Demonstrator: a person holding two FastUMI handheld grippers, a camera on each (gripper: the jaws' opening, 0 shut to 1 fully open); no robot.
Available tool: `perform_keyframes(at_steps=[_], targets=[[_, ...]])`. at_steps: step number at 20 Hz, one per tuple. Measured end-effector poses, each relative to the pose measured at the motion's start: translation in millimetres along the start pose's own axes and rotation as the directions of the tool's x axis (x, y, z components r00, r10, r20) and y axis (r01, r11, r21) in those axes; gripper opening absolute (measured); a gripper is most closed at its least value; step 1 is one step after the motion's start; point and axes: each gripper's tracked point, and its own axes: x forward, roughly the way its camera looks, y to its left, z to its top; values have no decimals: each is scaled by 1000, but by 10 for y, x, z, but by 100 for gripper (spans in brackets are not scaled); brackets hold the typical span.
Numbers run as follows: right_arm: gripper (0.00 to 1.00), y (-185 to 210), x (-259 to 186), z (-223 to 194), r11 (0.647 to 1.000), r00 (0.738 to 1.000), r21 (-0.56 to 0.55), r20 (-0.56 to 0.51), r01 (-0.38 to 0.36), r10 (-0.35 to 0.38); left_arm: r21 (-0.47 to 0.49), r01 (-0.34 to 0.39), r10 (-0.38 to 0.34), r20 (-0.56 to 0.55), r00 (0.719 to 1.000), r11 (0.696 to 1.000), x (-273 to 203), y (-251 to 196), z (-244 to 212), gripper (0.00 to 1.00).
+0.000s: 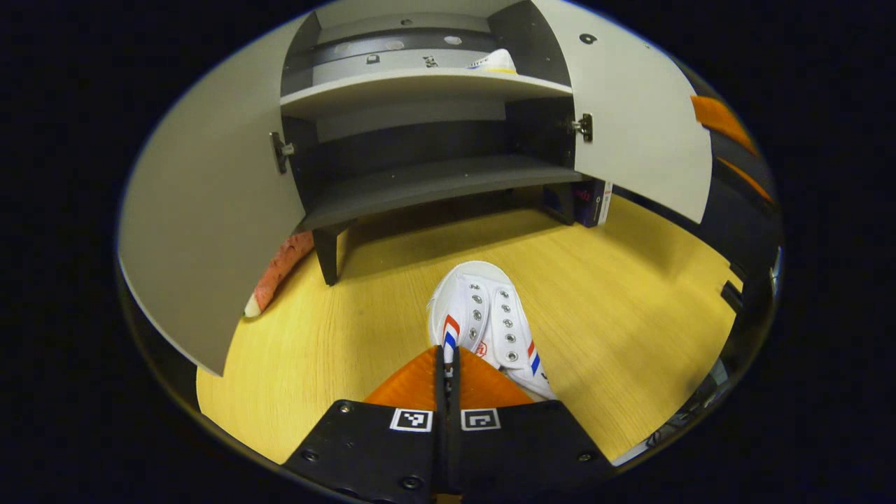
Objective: Grab one shoe with the right hand and put it into the shoe cabinet, grab the other shoe with the left hand and put it into the shoe cabinet; then close the right door with the right hand and the left door with the left hand.
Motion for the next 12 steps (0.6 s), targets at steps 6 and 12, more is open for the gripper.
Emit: perform_keyframes(at_steps=[6, 12], targets=[[98, -58, -113, 21, 1000, 1000, -12, -3, -10, 10, -30, -31, 35, 153, 988, 999, -567, 137, 666, 1], [98, -116, -198, 126, 1000, 1000, -12, 8, -12, 12, -39, -64, 73, 337, 938, 997, -1117, 226, 1560, 1]])
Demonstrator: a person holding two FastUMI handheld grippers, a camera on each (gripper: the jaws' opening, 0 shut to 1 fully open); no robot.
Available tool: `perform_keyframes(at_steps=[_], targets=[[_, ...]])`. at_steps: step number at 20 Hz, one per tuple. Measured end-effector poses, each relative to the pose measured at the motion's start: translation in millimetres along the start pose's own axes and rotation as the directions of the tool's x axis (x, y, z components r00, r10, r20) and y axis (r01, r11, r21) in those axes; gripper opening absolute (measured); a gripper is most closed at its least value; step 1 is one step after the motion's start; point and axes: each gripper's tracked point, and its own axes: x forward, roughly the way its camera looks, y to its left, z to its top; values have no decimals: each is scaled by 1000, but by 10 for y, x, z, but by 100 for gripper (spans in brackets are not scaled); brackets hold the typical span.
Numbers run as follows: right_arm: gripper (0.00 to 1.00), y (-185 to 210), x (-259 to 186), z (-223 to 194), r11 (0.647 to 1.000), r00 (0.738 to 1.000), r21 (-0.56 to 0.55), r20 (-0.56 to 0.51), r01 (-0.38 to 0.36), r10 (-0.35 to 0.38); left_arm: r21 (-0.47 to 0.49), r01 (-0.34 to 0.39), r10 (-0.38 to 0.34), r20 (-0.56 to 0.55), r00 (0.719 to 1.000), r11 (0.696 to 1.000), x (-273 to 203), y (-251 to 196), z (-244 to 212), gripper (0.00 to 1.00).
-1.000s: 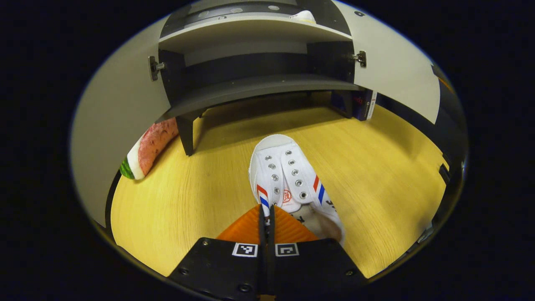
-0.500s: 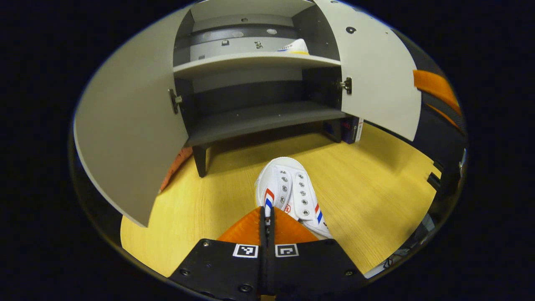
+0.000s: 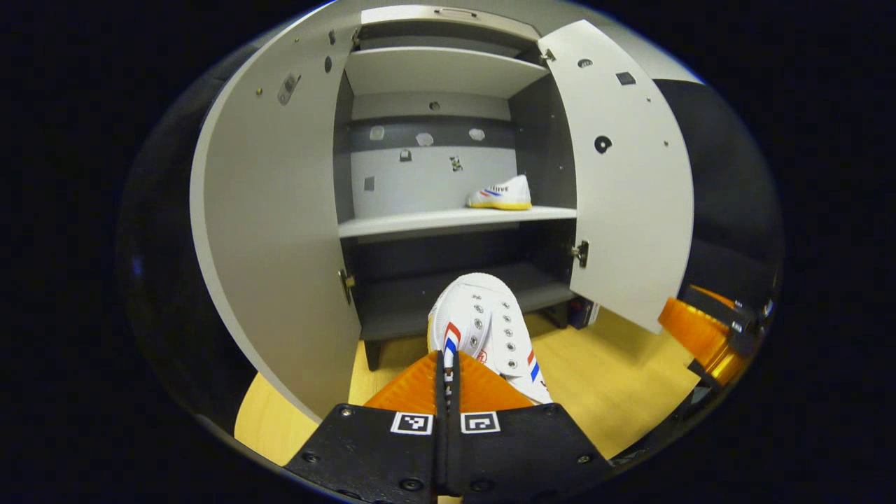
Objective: Grab one shoe with the right hand and put it into the shoe cabinet, grab the other shoe with the left hand and put it into the shoe cabinet; then close the right door with the right hand and the left door with the left hand.
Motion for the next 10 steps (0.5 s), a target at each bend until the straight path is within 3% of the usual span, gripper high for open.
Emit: perform_keyframes(at_steps=[6, 10], targets=[[98, -139, -65, 41, 1000, 1000, 21, -5, 13, -13, -16, -57, 58, 138, 989, 998, 76, 175, 847, 0], [98, -147, -104, 68, 997, 1000, 71, -6, -7, 7, -42, -72, 78, 187, 979, 997, 469, 289, 1430, 0]])
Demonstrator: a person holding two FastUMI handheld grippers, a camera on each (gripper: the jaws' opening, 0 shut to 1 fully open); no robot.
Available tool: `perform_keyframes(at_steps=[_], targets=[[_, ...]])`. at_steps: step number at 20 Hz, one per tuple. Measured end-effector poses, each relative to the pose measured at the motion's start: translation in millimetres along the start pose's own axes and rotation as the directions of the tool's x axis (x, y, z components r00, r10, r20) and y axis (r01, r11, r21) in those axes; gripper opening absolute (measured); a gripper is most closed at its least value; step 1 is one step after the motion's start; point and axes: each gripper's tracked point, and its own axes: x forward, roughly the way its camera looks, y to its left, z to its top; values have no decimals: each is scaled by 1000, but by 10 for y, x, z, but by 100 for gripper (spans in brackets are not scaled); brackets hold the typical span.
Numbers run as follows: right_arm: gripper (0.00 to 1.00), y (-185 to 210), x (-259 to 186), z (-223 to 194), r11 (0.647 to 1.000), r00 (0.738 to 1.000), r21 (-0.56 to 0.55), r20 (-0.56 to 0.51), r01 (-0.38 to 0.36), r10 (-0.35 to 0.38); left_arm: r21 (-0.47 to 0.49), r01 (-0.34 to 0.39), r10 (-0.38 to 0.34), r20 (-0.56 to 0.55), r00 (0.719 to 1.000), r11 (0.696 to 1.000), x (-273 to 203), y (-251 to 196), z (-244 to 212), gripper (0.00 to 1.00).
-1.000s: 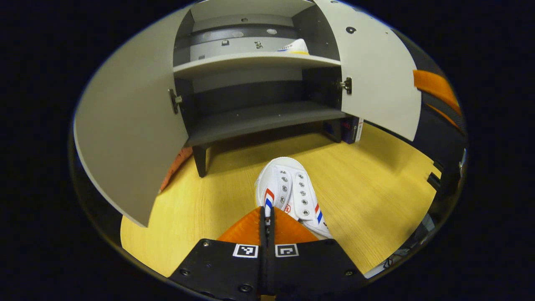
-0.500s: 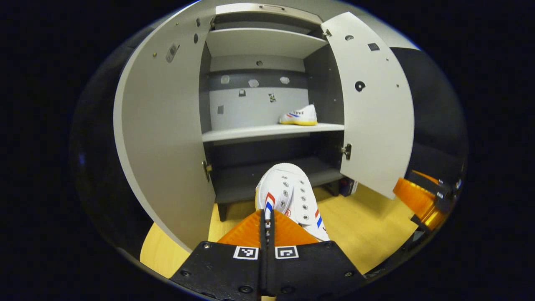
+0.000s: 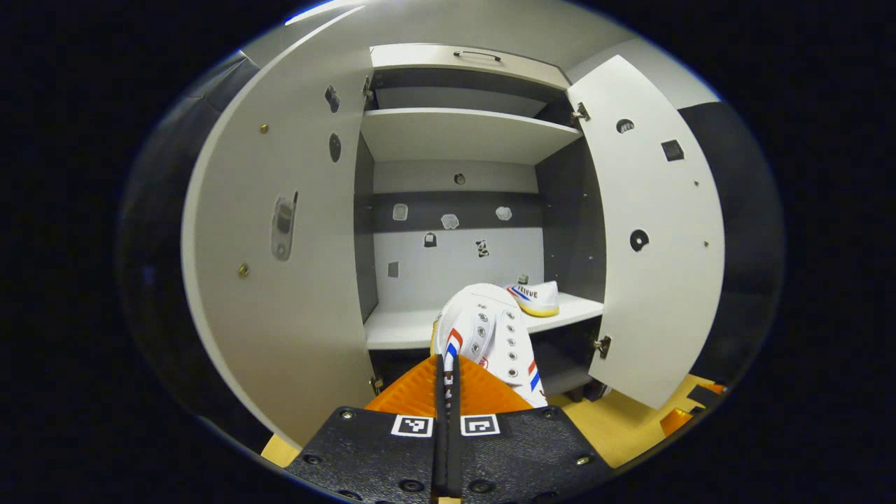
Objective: Grab one shoe with the right hand and put it into the shoe cabinet, grab the other shoe with the left hand and put it into the shoe cabinet; then close the right door with the right hand and the left door with the left hand.
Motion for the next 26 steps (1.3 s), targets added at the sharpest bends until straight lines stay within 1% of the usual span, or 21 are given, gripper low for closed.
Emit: perform_keyframes(at_steps=[3, 6, 7, 8, 9, 10, 13, 16, 18, 20, 22, 23, 24, 25, 26], targets=[[98, 20, -48, 75, 1000, 1000, 18, 15, -15, 15, -26, -42, 42, 5, 999, 999, 524, 80, 257, 0], [98, 45, -41, 51, 999, 1000, 42, 11, -28, 27, -78, -105, 106, 3, 994, 991, 1018, 168, 465, 0], [98, 63, -38, 34, 998, 999, 47, 1, -33, 33, -74, -125, 127, 11, 992, 989, 1142, 215, 521, 0], [96, 75, -38, 4, 998, 999, 52, -8, -33, 34, -83, -154, 156, 13, 988, 985, 1274, 283, 552, 2], [99, 86, -51, 9, 998, 999, 53, -14, -38, 38, -105, -178, 179, 1, 984, 978, 1400, 324, 563, 0], [98, 129, -66, 24, 997, 999, 55, -12, -49, 49, -117, -195, 194, -14, 981, 974, 1520, 365, 553, 0], [98, 179, -103, 71, 996, 997, 51, -3, -71, 71, -151, -198, 189, -69, 979, 968, 1882, 426, 475, 0], [99, 151, -104, 99, 996, 998, 63, 4, -65, 65, -198, -191, 168, -125, 978, 961, 2119, 443, 295, 0], [99, 119, -121, 117, 995, 998, 77, 6, -57, 56, -196, -207, 174, -172, 970, 959, 2241, 463, 117, 0], [98, 90, -126, 155, 995, 999, 86, 18, -49, 48, -215, -210, 164, -212, 963, 954, 2331, 446, -70, 0], [98, 83, -124, 168, 995, 999, 91, 23, -47, 45, -251, -227, 158, -269, 950, 941, 2368, 458, -314, 0], [98, 71, -124, 160, 995, 999, 91, 21, -41, 39, -251, -243, 166, -293, 942, 937, 2354, 517, -409, 1], [98, 66, -125, 154, 995, 999, 89, 18, -38, 36, -306, -243, 162, -266, 950, 921, 2373, 566, -395, 1], [98, 78, -131, 161, 996, 999, 85, 18, -40, 38, -362, -221, 142, -231, 962, 906, 2430, 545, -341, 4], [98, 104, -146, 179, 996, 999, 81, 22, -45, 43, -359, -227, 140, -252, 957, 905, 2355, 569, -412, 9]])
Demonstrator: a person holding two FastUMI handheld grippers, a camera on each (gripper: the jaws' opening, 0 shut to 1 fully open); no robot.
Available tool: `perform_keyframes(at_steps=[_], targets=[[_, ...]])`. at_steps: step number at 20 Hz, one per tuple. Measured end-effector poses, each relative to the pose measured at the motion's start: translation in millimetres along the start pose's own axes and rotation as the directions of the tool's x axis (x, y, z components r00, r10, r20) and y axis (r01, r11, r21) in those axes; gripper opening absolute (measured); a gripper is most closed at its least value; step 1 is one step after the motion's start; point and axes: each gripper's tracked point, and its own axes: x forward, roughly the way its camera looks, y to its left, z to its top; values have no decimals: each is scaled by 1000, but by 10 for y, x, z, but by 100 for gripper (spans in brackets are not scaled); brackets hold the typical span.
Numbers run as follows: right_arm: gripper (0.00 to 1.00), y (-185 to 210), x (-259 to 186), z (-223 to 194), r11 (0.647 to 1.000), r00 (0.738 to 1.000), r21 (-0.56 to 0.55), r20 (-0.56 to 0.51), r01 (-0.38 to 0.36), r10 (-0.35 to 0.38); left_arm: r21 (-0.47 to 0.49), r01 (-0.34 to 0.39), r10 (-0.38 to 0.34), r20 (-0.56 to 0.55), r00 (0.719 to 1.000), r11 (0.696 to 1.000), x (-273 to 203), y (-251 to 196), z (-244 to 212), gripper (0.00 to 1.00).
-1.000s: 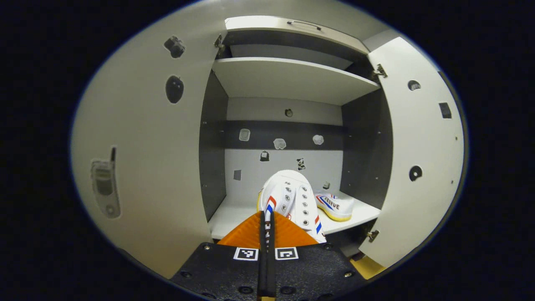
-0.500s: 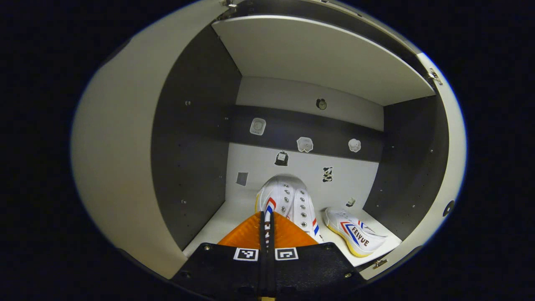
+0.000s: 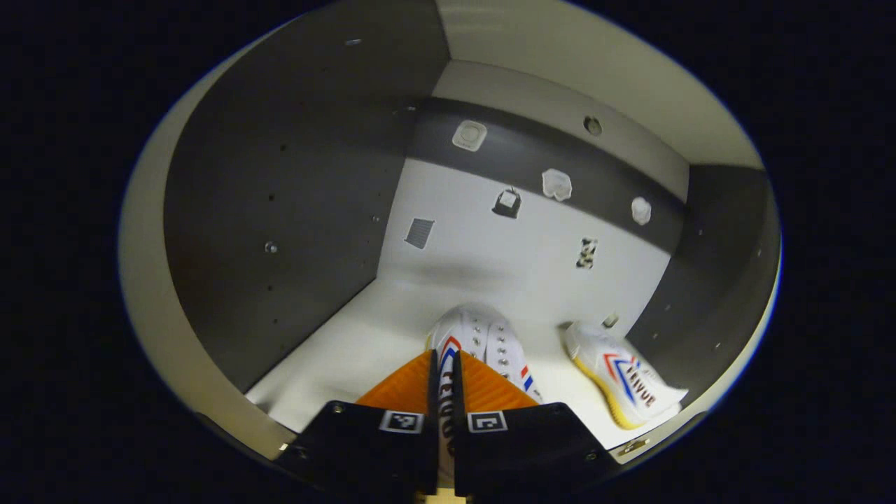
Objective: Grab one shoe with the right hand and put it into the shoe cabinet, grab the other shoe with the left hand and put it into the shoe cabinet; then close the right door with the right hand and the left door with the left hand.
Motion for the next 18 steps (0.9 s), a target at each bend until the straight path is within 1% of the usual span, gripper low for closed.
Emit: perform_keyframes(at_steps=[1, 2, 3, 4, 6, 7, 8, 9, 10, 11, 12, 13, 14, 15, 16, 18], targets=[[98, 13, -9, 22, 1000, 1000, 0, 6, -2, 2, 15, -16, 16, 6, 1000, 1000, 7, 88, -17, 36], [98, 29, -9, 25, 1000, 1000, 1, 10, -6, 6, 33, -24, 24, 4, 1000, 999, 29, 102, 2, 37], [98, 46, -9, 26, 1000, 1000, 1, 11, -10, 10, 63, -41, 40, 5, 999, 997, 23, 150, 9, 50], [98, 53, -15, 11, 1000, 1000, -3, 7, -10, 10, 84, -40, 40, 3, 999, 996, -3, 180, 15, 66], [98, 37, -24, 16, 1000, 1000, -20, 6, -1, 1, 65, -39, 39, 1, 999, 997, -67, 163, 61, 99], [98, 42, -31, 44, 1000, 1000, -28, 13, 1, 0, 69, -31, 31, 8, 999, 997, -96, 154, 29, 94], [98, 49, -49, 63, 999, 1000, -33, 18, 3, -3, 82, -26, 24, 35, 999, 996, -195, 135, 91, 94], [98, 45, -55, 79, 999, 1000, -37, 23, 6, -5, 119, -19, 13, 45, 999, 993, -271, 92, 141, 94], [98, 42, -66, 85, 999, 1000, -46, 27, 6, -5, 164, -26, 18, 48, 999, 986, -358, 80, 115, 95], [98, 23, -74, 97, 998, 1000, -60, 28, 10, -9, 214, -27, 21, 30, 999, 976, -445, 48, 75, 96], [98, -29, -69, 99, 997, 999, -73, 31, 25, -23, 262, -44, 35, 38, 999, 964, -580, 41, 78, 96], [98, -88, -72, 120, 996, 999, -80, 35, 44, -41, 307, -72, 51, 75, 996, 949, -692, 69, 152, 98], [98, -132, -84, 134, 995, 998, -81, 40, 60, -57, 325, -67, 39, 94, 995, 943, -838, 25, 177, 98], [98, -169, -83, 144, 994, 997, -77, 41, 71, -68, 339, -36, 3, 97, 995, 940, -1010, -60, 183, 97], [98, -195, -86, 150, 994, 996, -72, 40, 78, -75, 326, -22, -16, 112, 994, 945, -1184, -85, 187, 97], [98, -264, -107, 178, 993, 995, -71, 46, 96, -93, 332, 45, -87, 113, 990, 942, -1587, -213, 148, 97]])
